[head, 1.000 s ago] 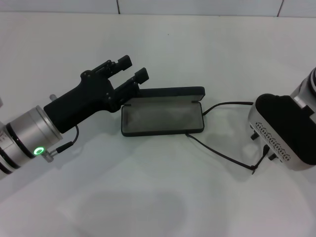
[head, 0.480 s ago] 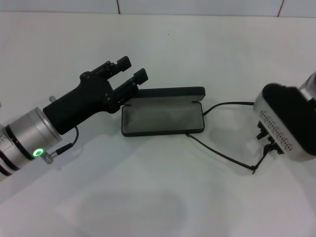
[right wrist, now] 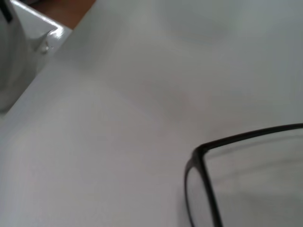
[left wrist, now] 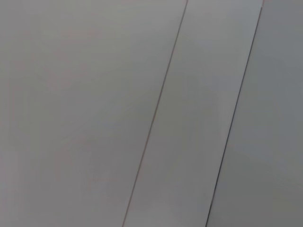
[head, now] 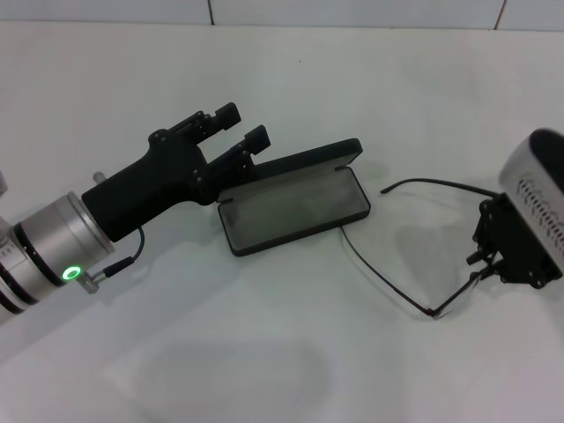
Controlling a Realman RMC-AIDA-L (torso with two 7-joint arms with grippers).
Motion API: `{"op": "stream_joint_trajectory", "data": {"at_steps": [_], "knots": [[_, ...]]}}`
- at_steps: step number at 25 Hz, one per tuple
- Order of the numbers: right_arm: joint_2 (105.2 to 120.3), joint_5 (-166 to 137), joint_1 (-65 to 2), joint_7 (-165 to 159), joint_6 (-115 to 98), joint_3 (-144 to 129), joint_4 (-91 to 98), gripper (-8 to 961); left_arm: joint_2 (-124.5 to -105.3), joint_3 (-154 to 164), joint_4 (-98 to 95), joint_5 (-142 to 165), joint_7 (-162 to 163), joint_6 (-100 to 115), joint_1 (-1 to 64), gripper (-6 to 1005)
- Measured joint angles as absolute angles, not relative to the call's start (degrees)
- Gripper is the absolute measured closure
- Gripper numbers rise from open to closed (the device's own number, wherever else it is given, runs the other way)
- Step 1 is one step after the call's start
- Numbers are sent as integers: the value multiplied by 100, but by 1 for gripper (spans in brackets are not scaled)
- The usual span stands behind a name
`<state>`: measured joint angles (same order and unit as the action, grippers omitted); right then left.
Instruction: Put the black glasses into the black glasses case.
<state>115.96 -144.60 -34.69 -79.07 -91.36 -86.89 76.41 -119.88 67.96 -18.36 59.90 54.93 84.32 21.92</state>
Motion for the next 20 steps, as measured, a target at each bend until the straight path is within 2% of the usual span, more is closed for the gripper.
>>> {"op": "stream_joint_trajectory", "data": {"at_steps": [12, 20], "knots": [[11596, -12863, -2716, -6729, -9342, -6795, 7310, 833, -11984, 6803, -1837, 6047, 5490, 8728, 2155, 416], [11560, -12035, -2587, -5649, -10264, -5624, 6318, 833, -11972, 6803, -1837, 6045, 5493, 8837, 2235, 418]]}}
